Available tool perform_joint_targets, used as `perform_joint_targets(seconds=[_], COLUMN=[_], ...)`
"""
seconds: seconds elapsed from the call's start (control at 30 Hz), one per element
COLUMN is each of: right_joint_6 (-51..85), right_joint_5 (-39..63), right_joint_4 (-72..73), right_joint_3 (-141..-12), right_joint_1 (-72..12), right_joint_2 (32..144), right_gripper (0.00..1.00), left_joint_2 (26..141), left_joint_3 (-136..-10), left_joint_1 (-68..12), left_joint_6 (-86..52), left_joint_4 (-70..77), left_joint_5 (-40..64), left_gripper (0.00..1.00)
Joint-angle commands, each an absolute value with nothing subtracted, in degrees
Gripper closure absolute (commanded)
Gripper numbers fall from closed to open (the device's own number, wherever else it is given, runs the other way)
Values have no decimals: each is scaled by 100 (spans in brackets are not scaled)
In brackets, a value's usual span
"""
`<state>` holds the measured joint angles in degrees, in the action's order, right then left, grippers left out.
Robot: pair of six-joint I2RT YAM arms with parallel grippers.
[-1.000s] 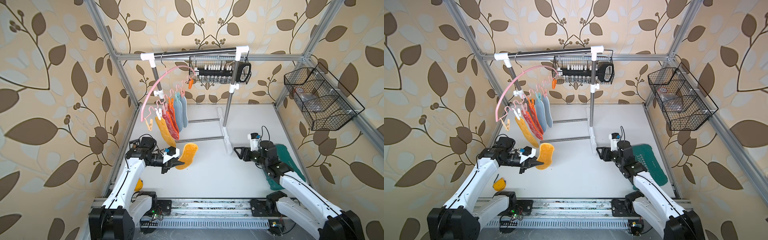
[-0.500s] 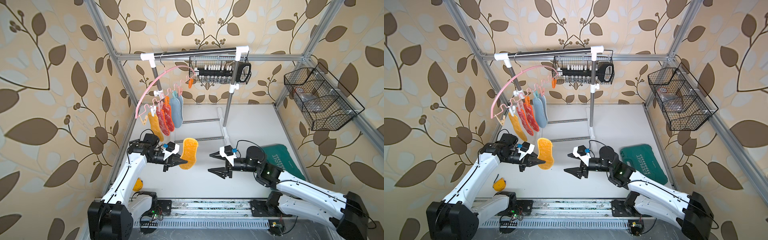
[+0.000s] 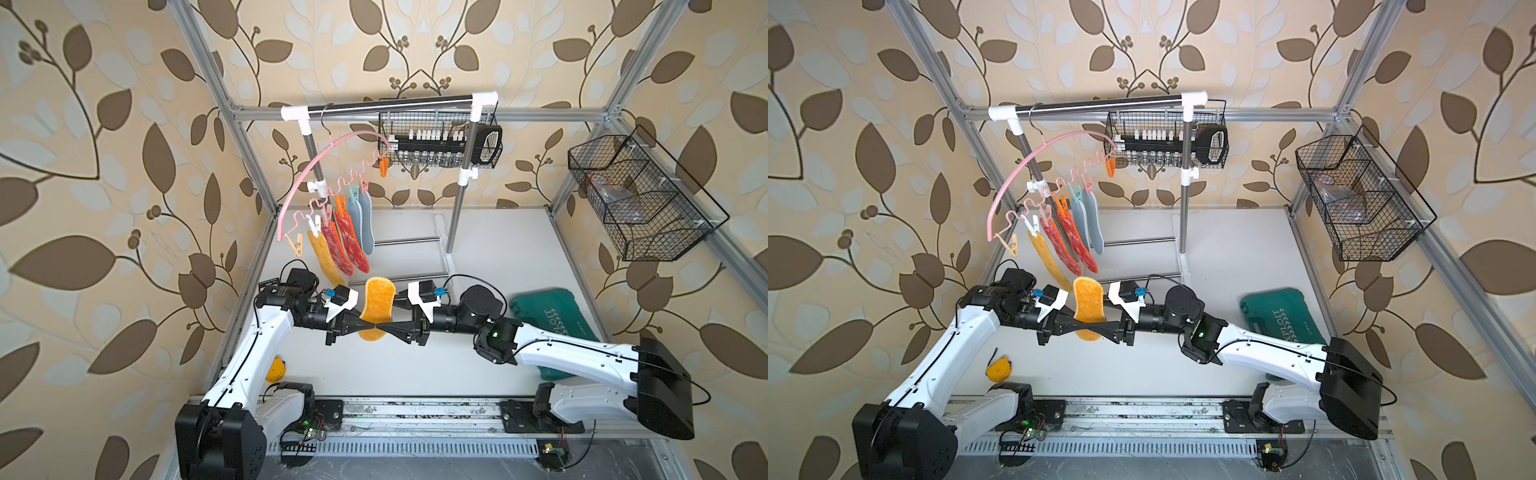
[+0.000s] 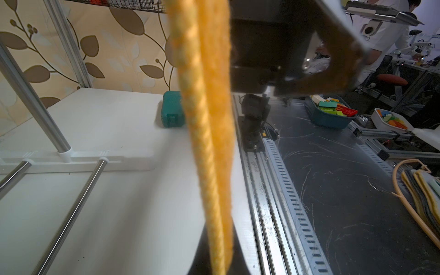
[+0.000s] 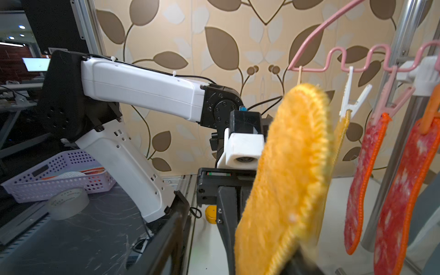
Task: Take the shoe insoles off the hanger
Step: Adjust the distractor at the corner of the board, then place the insole at the center of the board.
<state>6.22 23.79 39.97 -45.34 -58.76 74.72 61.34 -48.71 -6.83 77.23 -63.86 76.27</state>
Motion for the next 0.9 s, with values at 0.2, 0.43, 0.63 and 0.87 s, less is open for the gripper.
perform_joint_targets(seconds=[0.2, 0.43, 0.63, 0.87], right_joint_6=[889, 1199, 1704, 1993], right_joint_5=[1838, 2379, 2527, 3319], right_joint_4=[3463, 556, -1210, -2545], right_joint_3=[-4580, -4667, -4456, -4191], right_joint_1=[-5898, -5324, -4631, -3141], right_joint_2=[7609, 7079, 6794, 7162], right_gripper=[100, 100, 100, 100], left_joint_2=[6109, 5930, 5805, 5672], left_joint_3=[-4944, -4759, -4494, -3691], left_joint_1=[-721, -721, -719, -712], left_joint_6=[7796, 7181, 6629, 6103], left_joint_4=[-6457, -6229, -5800, -4746], left_joint_5=[7755, 6860, 6013, 4713], left_gripper=[77, 1, 1, 1])
